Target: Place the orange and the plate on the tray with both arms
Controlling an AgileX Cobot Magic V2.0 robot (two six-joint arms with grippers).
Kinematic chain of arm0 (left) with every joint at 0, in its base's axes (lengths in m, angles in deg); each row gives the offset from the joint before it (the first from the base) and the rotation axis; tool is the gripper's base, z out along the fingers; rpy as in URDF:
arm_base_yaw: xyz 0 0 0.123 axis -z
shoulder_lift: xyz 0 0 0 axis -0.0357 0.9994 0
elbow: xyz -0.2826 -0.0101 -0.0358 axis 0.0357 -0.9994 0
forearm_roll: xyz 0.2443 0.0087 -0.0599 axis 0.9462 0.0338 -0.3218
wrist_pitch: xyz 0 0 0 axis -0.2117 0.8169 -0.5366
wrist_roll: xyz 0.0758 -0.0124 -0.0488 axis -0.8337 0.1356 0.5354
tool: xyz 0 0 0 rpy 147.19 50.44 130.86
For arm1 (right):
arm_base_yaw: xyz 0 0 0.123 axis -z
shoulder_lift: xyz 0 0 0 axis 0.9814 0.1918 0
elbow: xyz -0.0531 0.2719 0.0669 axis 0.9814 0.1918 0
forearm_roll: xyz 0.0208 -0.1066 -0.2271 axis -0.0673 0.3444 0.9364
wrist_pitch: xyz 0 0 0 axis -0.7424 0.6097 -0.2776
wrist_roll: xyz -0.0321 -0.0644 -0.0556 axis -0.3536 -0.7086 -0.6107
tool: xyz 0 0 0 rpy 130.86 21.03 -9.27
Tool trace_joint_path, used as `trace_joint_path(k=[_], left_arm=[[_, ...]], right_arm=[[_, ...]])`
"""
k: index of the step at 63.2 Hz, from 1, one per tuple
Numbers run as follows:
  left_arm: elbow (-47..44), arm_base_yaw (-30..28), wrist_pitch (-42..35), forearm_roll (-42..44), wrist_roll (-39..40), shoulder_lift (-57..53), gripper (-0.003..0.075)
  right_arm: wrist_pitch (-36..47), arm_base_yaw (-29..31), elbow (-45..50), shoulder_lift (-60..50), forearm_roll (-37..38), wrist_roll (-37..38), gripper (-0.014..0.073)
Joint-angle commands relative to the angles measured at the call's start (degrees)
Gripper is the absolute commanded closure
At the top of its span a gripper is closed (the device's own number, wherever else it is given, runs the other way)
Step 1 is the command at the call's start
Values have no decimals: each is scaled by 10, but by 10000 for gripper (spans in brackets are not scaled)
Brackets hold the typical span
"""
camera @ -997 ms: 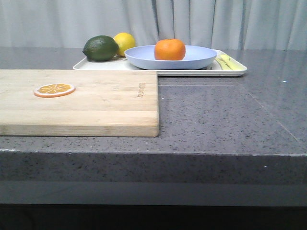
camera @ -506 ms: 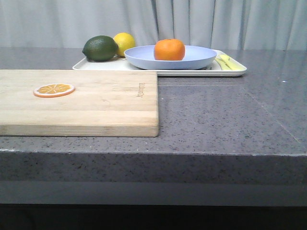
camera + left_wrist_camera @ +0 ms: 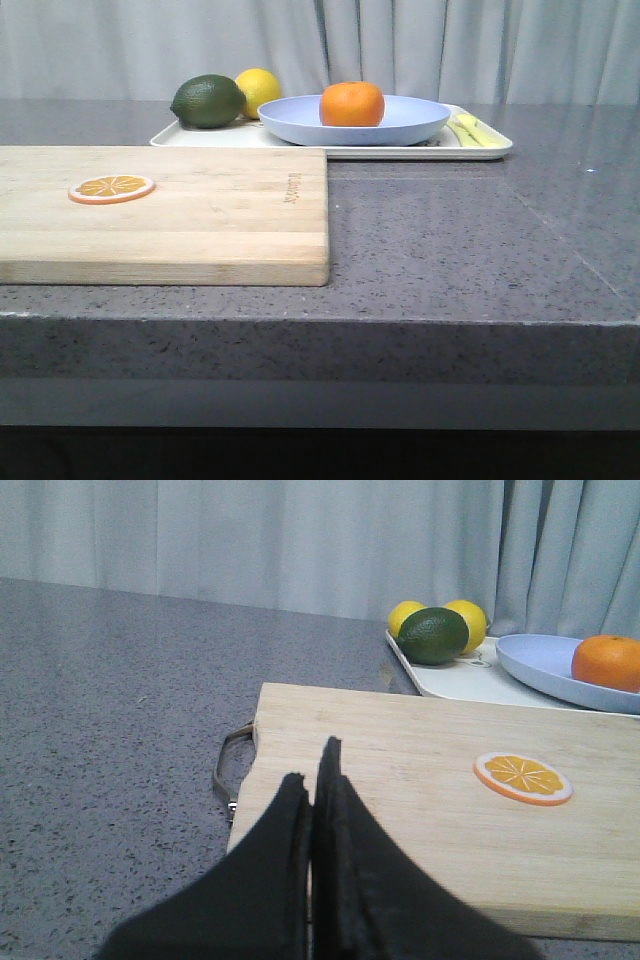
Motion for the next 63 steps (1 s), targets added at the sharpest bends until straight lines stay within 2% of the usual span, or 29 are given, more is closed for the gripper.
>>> trace_joint_path(k=[1,63], left_arm=[[-15,0,-50,-5,5,-11,740],[-15,0,-50,-5,5,-11,740]], right_arm=[[54,3,-14,-12,39,59,710],[55,18,-14,-12,39,67,710]])
